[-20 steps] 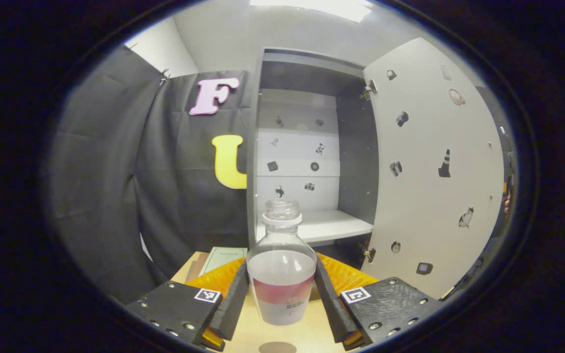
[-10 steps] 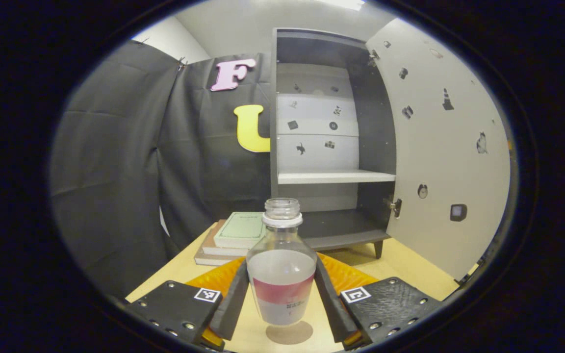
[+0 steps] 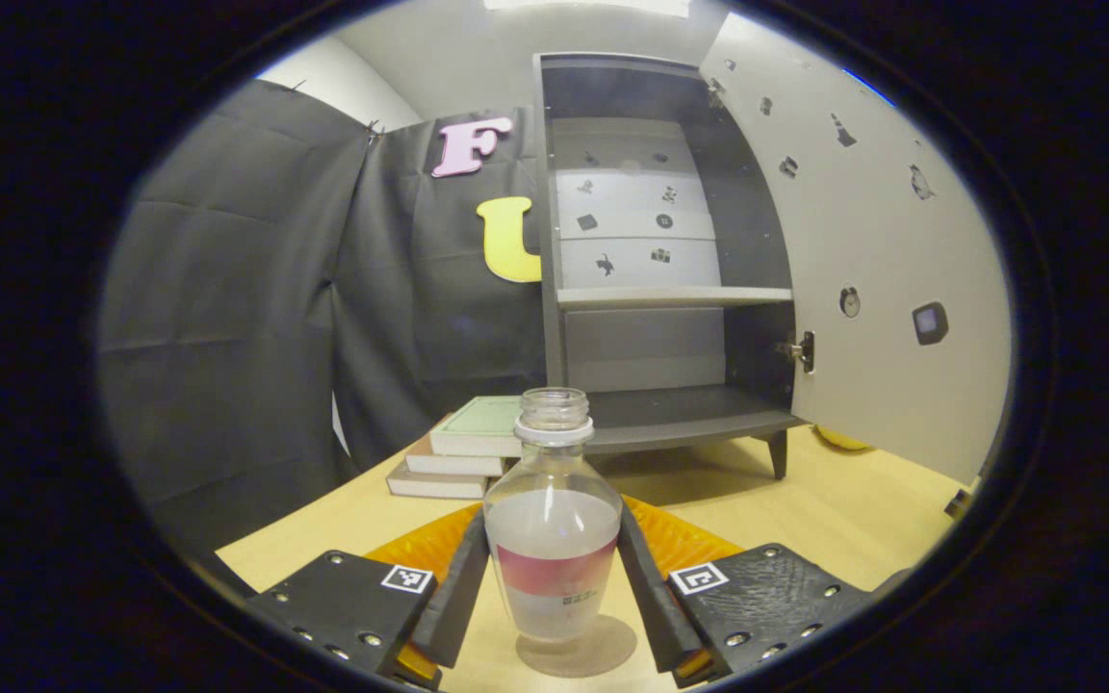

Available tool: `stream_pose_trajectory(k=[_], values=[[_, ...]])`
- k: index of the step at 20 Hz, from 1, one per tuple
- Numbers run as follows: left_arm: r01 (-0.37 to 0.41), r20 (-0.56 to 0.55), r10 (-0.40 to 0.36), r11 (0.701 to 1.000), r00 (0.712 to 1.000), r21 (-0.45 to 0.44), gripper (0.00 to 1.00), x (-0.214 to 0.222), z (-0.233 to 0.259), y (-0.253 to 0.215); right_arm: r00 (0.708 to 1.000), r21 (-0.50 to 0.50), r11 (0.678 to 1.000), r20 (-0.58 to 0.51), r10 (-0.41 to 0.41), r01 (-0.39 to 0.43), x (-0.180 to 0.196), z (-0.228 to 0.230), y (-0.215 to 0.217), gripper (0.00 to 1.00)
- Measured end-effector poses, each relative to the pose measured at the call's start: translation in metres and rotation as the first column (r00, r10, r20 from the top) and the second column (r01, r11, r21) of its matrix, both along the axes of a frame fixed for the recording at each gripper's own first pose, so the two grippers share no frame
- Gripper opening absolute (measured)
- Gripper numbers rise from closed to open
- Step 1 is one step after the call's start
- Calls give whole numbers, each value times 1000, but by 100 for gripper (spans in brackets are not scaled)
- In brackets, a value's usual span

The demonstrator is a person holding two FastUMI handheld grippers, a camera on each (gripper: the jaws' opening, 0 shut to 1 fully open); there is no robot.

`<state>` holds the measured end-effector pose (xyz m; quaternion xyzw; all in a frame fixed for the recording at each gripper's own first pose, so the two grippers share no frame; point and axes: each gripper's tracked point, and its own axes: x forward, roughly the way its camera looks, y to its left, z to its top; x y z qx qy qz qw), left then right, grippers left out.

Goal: Open the cabinet door with the right hand, grasp the bottle in the cabinet with the left hand and place it on the coaster, then close the cabinet door with the right hand.

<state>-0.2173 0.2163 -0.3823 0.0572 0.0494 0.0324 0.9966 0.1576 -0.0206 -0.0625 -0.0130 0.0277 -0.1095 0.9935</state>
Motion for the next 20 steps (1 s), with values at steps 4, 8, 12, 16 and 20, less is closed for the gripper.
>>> stream_pose_trajectory(k=[4,8,12,16,20], values=[[4,14,-4,1000,1000,-26,74,-5,-26,-2,994,-5,1000,-107,4,-5,-2,-27,0,98],[6,-3,-6,999,1000,-34,72,-9,-42,-10,991,14,1000,-131,-16,18,-3,-37,-1,98],[13,-6,-13,1000,1000,-22,74,-8,-40,-13,985,27,999,-169,-17,22,-2,-48,0,98],[13,-27,-14,1000,1000,-18,75,-5,-41,-11,974,10,1000,-227,-4,7,-5,-61,2,98],[39,7,-39,998,999,-53,84,-9,-24,-18,970,17,1000,-242,-9,13,-6,-68,-2,98]])
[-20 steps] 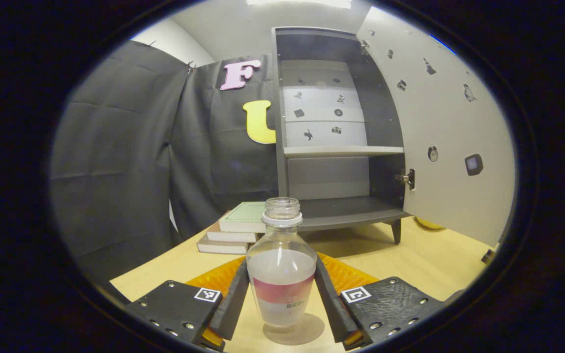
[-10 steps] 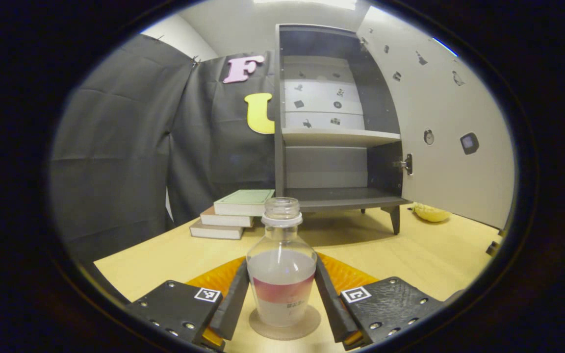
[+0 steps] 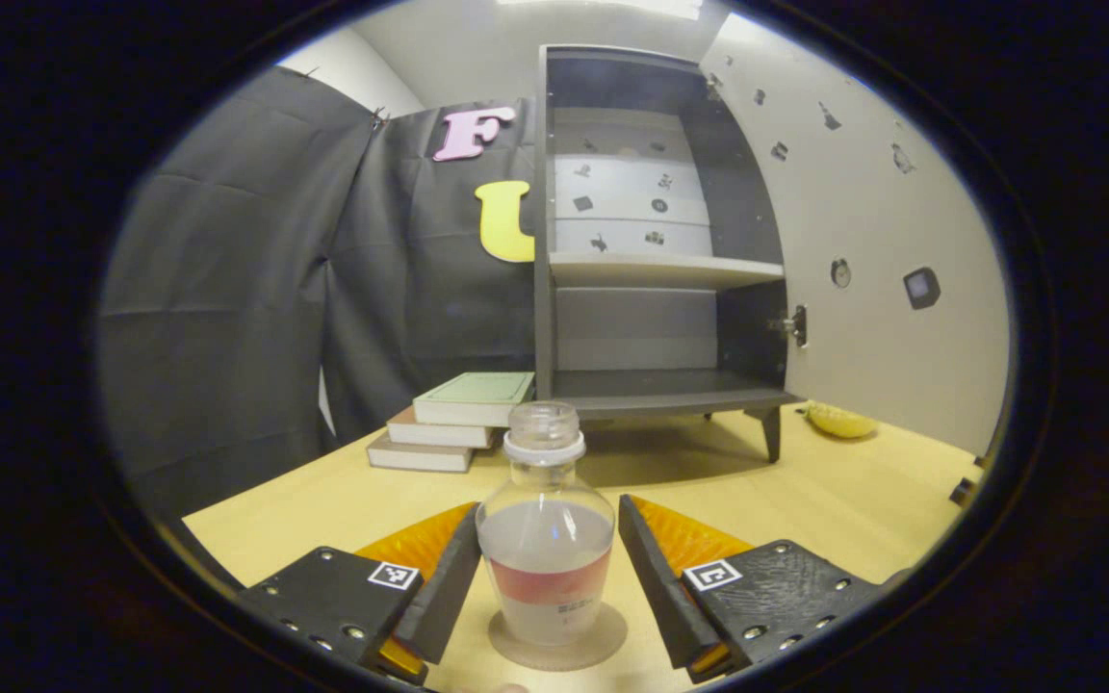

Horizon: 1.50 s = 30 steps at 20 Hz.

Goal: Open the cabinet door with the right hand, grasp the bottle in the cabinet with the left hand and place it on the coaster, then close the cabinet door with the right hand.

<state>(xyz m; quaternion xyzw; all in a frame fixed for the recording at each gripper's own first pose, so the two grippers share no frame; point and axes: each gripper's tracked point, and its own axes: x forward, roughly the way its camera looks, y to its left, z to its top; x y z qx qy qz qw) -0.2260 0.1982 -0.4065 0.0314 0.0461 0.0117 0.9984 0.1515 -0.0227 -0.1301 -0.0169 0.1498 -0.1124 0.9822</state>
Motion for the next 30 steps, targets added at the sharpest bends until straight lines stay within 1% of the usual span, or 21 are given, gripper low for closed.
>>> stream_pose_trajectory(k=[2,4,5,8,10,11,13,15,16,17,18,19,20,22,23,24,25,26,27,28,30], values=[[-21,5,21,999,1000,25,82,-2,9,4,1000,10,1000,4,-16,15,0,0,-6,98],[-24,18,24,999,1000,40,84,-3,22,4,1000,15,1000,4,-18,18,0,-2,-9,98],[-17,19,16,999,1000,39,82,-3,28,1,1000,2,1000,10,-15,15,1,-1,-10,98],[-13,44,11,999,999,49,84,-13,58,-4,999,-43,999,24,-22,23,3,-2,-21,98],[-10,57,8,999,998,46,82,-23,80,-10,999,-17,999,25,-27,28,3,-1,-23,98],[-7,59,4,999,998,49,82,-29,93,-14,999,3,999,32,-36,36,3,2,-25,92],[-9,81,4,998,997,62,82,-45,126,-22,997,42,998,58,-49,47,5,12,-29,98],[1,83,-5,999,997,44,82,-58,156,-32,995,57,997,81,-52,47,6,23,-34,98],[-17,79,14,999,997,40,84,-64,169,-32,995,62,997,95,-41,35,7,30,-34,92],[-36,69,33,999,997,35,82,-70,183,-32,994,66,998,110,-26,18,6,37,-32,98],[-51,60,50,998,997,29,82,-75,196,-35,992,67,998,125,-10,1,6,44,-30,93],[-55,48,54,998,997,23,82,-79,209,-39,990,68,998,141,6,-16,6,52,-28,93],[-57,33,56,998,998,21,82,-82,221,-44,988,70,997,153,24,-35,5,59,-26,98],[-79,10,79,997,997,21,82,-85,245,-45,983,70,995,174,57,-70,6,73,-20,98],[-86,7,86,996,996,15,82,-87,258,-48,981,67,995,181,67,-80,7,81,-19,93],[-86,5,86,996,996,8,82,-88,271,-51,981,65,995,184,68,-81,8,87,-20,93],[-93,4,93,996,996,4,82,-88,282,-52,978,61,994,194,77,-91,9,95,-19,98],[-102,13,102,995,995,6,82,-88,296,-52,974,54,993,211,89,-103,11,106,-16,98],[-117,14,117,993,993,15,82,-89,307,-53,969,48,991,222,113,-126,12,115,-11,93],[-136,10,136,990,991,30,82,-91,316,-53,964,42,987,225,144,-158,14,120,-1,98],[-215,-33,217,975,976,63,82,-95,321,-46,953,17,976,220,210,-219,13,129,13,98]])
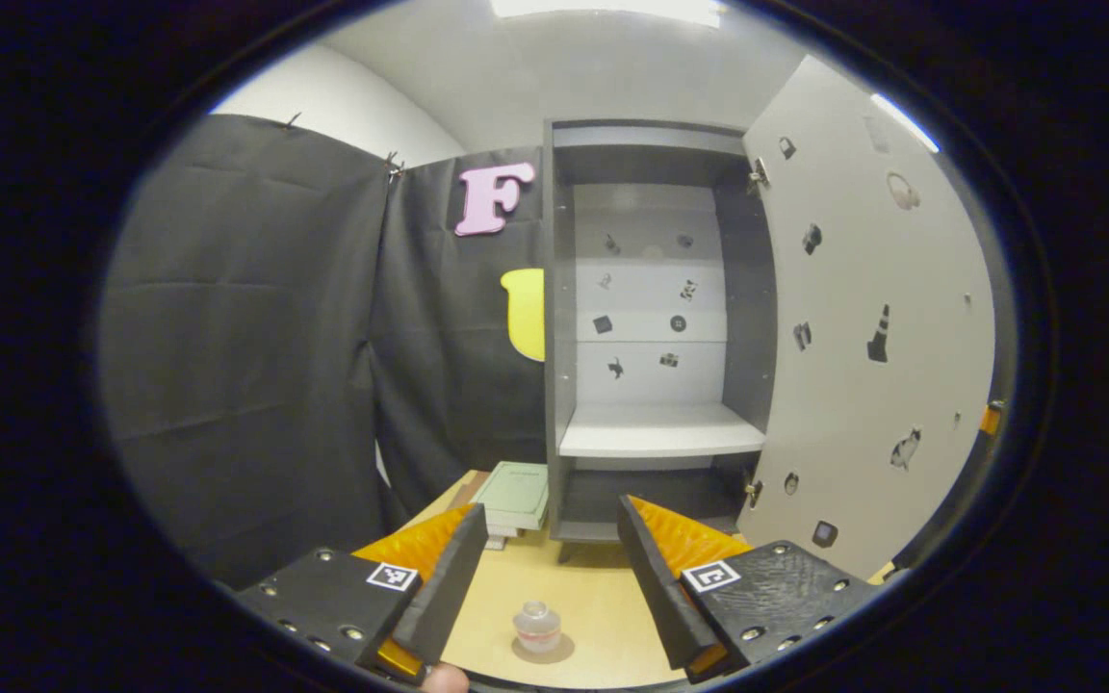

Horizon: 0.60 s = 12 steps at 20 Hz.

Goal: Open the cabinet door with the right hand, grasp the bottle in the cabinet with the left hand and place it on the coaster, then close the cabinet door with the right hand.

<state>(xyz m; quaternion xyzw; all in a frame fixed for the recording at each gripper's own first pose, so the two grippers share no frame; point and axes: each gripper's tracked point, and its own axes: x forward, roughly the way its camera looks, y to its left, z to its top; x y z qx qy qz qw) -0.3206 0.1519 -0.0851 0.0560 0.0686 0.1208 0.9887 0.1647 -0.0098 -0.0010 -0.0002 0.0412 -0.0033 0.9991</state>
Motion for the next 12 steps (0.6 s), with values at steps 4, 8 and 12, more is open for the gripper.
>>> stream_pose_trajectory(k=[4,8,12], values=[[-47,4,47,998,999,-47,84,-1,22,-12,993,25,993,-30,115,-115,-4,1,26,93],[-57,-9,57,995,998,-78,82,5,29,-19,978,65,978,-51,201,-198,-1,5,42,98],[-73,-1,73,994,997,-84,84,5,28,-13,969,98,965,-21,245,-242,7,22,65,98]])
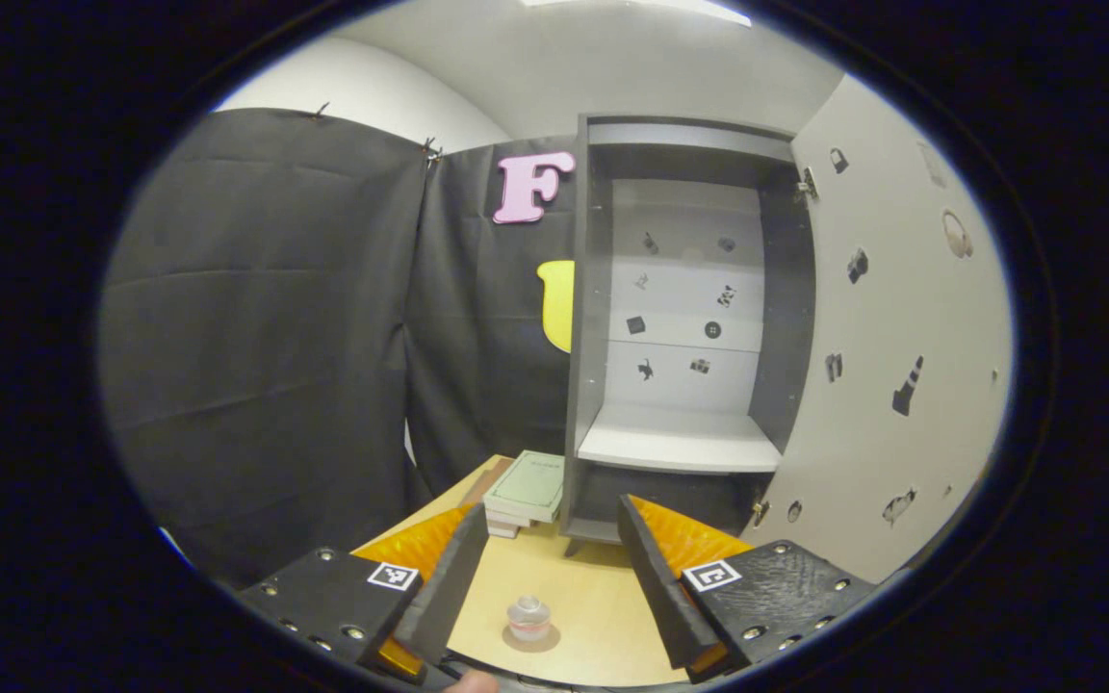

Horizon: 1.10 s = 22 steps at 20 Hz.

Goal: Open the cabinet door with the right hand, grasp the bottle in the cabinet with the left hand and place it on the coaster, then close the cabinet door with the right hand.

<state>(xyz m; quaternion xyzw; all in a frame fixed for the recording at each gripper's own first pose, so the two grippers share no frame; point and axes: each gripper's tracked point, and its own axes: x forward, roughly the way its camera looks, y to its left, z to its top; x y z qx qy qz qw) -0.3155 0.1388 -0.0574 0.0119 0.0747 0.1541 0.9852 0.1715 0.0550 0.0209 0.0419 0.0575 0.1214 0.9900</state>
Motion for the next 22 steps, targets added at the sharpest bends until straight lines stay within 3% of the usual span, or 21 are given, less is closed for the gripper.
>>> stream_pose_trajectory(k=[2,5,7,9,12,14,15,16,22], values=[[16,-9,-16,1000,1000,-6,82,1,-9,3,1000,8,1000,12,26,-26,-1,11,16,93],[48,-15,-48,999,999,-1,84,8,-17,20,999,-6,999,36,32,-32,-9,25,30,98],[81,-14,-81,997,997,-20,82,15,-22,35,999,-23,999,20,27,-27,-17,24,43,92],[111,-19,-112,993,994,-42,84,20,-27,56,999,-54,998,26,-36,37,-19,25,43,89],[155,-22,-156,987,988,-53,82,29,-25,93,992,-65,990,23,-127,128,-29,25,44,94],[169,-30,-171,985,985,-45,82,36,-26,117,989,-49,988,24,-148,149,-32,27,55,95],[179,-32,-180,983,983,-43,82,38,-26,128,986,-41,985,24,-164,165,-36,27,60,88],[191,-33,-192,981,981,-44,82,41,-27,136,984,-39,983,30,-176,177,-40,26,65,95],[246,-38,-248,968,968,-43,82,44,-37,176,980,-51,981,76,-182,186,-55,29,124,96]])
